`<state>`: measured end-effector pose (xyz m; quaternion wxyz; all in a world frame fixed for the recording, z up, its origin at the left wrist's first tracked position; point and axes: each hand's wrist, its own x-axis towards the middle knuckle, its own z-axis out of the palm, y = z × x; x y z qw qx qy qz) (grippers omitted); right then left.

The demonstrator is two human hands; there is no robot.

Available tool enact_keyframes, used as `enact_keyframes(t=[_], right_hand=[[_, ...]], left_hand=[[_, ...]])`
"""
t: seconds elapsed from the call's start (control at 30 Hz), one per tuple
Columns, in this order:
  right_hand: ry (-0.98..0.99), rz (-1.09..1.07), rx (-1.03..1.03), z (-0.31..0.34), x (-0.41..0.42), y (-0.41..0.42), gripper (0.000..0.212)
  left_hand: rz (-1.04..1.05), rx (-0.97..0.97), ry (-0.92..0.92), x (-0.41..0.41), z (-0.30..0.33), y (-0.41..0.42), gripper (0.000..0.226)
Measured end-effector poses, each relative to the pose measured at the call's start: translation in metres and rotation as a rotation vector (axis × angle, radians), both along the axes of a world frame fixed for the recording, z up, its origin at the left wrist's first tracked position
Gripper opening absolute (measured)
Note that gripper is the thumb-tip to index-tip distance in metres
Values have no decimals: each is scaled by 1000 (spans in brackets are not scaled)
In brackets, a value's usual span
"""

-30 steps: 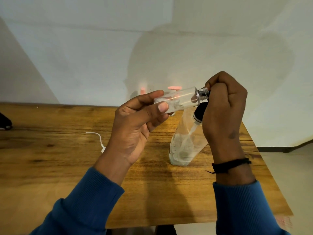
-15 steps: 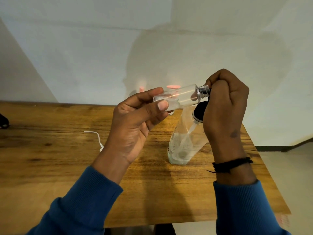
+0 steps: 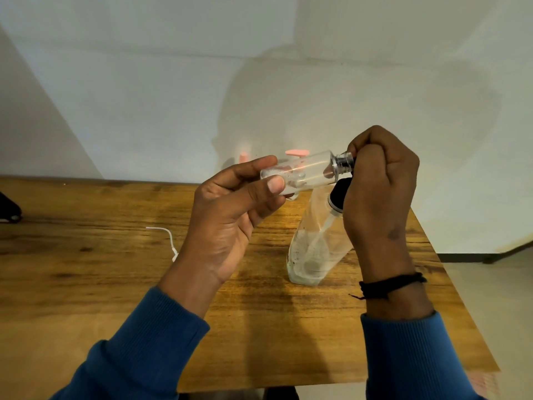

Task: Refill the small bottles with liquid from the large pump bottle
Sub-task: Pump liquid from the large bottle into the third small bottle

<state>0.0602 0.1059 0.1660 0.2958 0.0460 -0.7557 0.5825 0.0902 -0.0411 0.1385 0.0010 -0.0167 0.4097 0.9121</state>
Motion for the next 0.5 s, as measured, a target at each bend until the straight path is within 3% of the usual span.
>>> enact_keyframes(t=[0.5], right_hand=[[18,-19,-3,-3,-2,0,20]], left_hand=[[3,-6,11,-1,-2,0,29]])
